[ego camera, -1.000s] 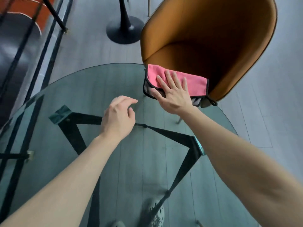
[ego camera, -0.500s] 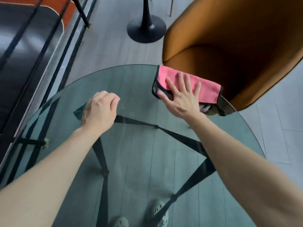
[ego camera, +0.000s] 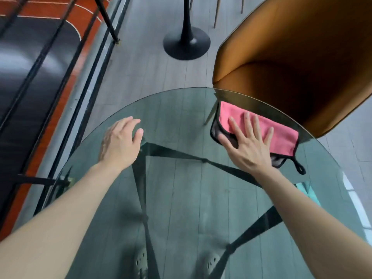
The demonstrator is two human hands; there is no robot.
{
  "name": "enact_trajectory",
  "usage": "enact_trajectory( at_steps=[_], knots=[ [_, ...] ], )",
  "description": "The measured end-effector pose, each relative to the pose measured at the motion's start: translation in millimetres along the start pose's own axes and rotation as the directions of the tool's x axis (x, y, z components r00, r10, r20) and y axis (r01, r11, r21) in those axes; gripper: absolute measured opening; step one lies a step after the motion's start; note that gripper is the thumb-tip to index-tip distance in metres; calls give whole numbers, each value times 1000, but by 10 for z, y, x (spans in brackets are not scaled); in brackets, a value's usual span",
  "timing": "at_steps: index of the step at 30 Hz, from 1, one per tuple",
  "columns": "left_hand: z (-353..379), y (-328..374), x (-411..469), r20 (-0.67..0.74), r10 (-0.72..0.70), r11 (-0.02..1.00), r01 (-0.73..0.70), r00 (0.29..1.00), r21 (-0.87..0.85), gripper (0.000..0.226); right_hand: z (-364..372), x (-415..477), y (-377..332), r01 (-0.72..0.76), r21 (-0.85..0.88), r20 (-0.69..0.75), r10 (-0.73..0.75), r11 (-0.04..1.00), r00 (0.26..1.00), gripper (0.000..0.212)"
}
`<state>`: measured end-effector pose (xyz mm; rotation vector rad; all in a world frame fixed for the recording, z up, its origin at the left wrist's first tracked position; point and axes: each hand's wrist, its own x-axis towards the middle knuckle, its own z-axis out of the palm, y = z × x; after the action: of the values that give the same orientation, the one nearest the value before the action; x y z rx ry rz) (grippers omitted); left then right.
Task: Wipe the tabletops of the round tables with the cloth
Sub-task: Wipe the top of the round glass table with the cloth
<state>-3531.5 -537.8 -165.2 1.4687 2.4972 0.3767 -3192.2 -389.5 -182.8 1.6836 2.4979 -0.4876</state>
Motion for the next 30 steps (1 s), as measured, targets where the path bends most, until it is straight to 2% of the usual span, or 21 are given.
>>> enact_trajectory(
  at_steps=[4,6,8,11,13,15,16,18,20,22,24,27,30],
  knots=[
    [-44,-448,58,-8,23,1000,-23,1000,17,49,-106,670,-297,-196,37,-7,196,980,981,101],
    [-105,-690,2,-17,41,999,-40,999,31,46,-44,917,-841,-191,49,-20,192,980,981,105],
    [-211,-933,-84,-49,36,998,-33,998,57,42,95,1010,-1607,-77,55,-17,78,996,997,104],
    [-285,-1179,-198,-63,28,998,-25,998,53,39,429,676,-2722,137,29,18,-138,990,990,98],
    [-260,-1228,-255,-59,50,997,-47,997,61,46,587,394,-3031,236,20,56,-237,971,970,91],
    [-225,-1238,-259,-66,62,997,-59,996,55,49,558,399,-2812,245,15,53,-245,969,968,86],
    [-219,-1240,-241,-68,65,997,-62,996,47,48,481,477,-2559,190,-6,32,-190,982,981,86],
    [-225,-1245,-212,-82,71,997,-70,994,26,46,239,650,-1921,-29,-47,-12,28,998,1000,88],
    [-233,-1255,-205,-88,84,996,-82,993,16,46,9,783,-1377,-256,-31,-6,256,966,967,92],
    [-225,-1275,-200,-86,94,995,-92,992,22,48,-61,842,-1341,-350,37,-1,350,936,937,98],
    [-221,-1298,-207,-70,100,995,-98,992,31,50,107,738,-1884,-265,72,11,265,961,964,100],
    [-313,-1341,-192,-42,116,993,-116,992,19,49,502,252,-2897,31,-8,23,-31,999,999,90],
    [-437,-1389,-225,-21,164,986,-164,986,13,49,386,245,-2986,248,-187,-52,-261,951,964,64]
  ],
)
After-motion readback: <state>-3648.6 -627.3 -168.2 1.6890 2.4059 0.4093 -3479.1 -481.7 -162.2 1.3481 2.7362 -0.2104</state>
